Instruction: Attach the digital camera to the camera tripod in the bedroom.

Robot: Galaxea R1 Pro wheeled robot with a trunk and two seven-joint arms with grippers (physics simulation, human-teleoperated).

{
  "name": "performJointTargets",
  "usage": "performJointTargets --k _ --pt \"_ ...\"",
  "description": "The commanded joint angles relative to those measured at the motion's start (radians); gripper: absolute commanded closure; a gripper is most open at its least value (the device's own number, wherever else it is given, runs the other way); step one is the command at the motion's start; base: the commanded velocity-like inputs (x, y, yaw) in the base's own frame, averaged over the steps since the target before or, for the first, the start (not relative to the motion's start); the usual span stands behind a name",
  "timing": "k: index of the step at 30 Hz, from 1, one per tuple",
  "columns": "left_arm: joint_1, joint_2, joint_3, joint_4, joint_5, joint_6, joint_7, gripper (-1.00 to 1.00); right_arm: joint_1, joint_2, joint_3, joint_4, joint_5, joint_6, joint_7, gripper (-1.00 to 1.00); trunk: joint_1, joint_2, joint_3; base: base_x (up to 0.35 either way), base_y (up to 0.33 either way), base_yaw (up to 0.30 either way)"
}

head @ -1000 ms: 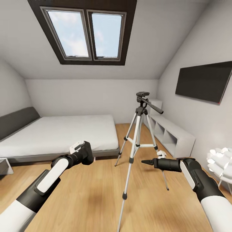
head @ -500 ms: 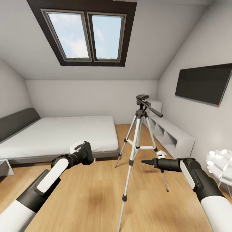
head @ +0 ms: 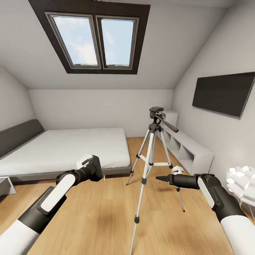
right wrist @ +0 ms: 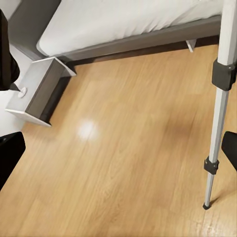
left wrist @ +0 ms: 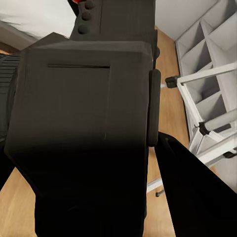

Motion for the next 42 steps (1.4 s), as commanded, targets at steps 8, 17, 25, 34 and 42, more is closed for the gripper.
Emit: performJointTargets --k 8,17,25,34,42 --pt "-0.001 0.001 -0.002 -0.001 0.005 0.002 0.005 1.0 -0.001 0.0 0.0 0.0 -0.001 0.004 0.0 -1.0 -0.031 0.055 0.024 0.0 0.0 0.0" --pt "-0.001 0.001 -0.002 -0.001 0.005 0.002 0.005 1.0 -0.001 0.0 0.0 0.0 -0.001 0.004 0.0 -1.0 -0.065 0.118 0.052 0.0 0.0 0.0" --pt "-0.001 0.001 -0.002 0.0 0.005 0.001 0.005 1.0 -0.001 0.0 0.0 0.0 -0.001 0.004 0.0 -1.0 -0.096 0.174 0.077 0.0 0.0 0.0" --pt "-0.001 0.0 -0.002 -0.001 0.005 0.002 0.005 1.0 -0.001 0.0 0.0 0.0 -0.001 0.005 -0.001 -1.0 -0.13 0.237 0.105 0.0 0.0 0.0" --pt "-0.001 0.0 -0.002 -0.001 0.005 0.002 0.005 1.0 -0.001 0.0 -0.001 0.0 -0.001 0.004 -0.002 -1.0 -0.161 0.293 0.13 0.0 0.0 0.0"
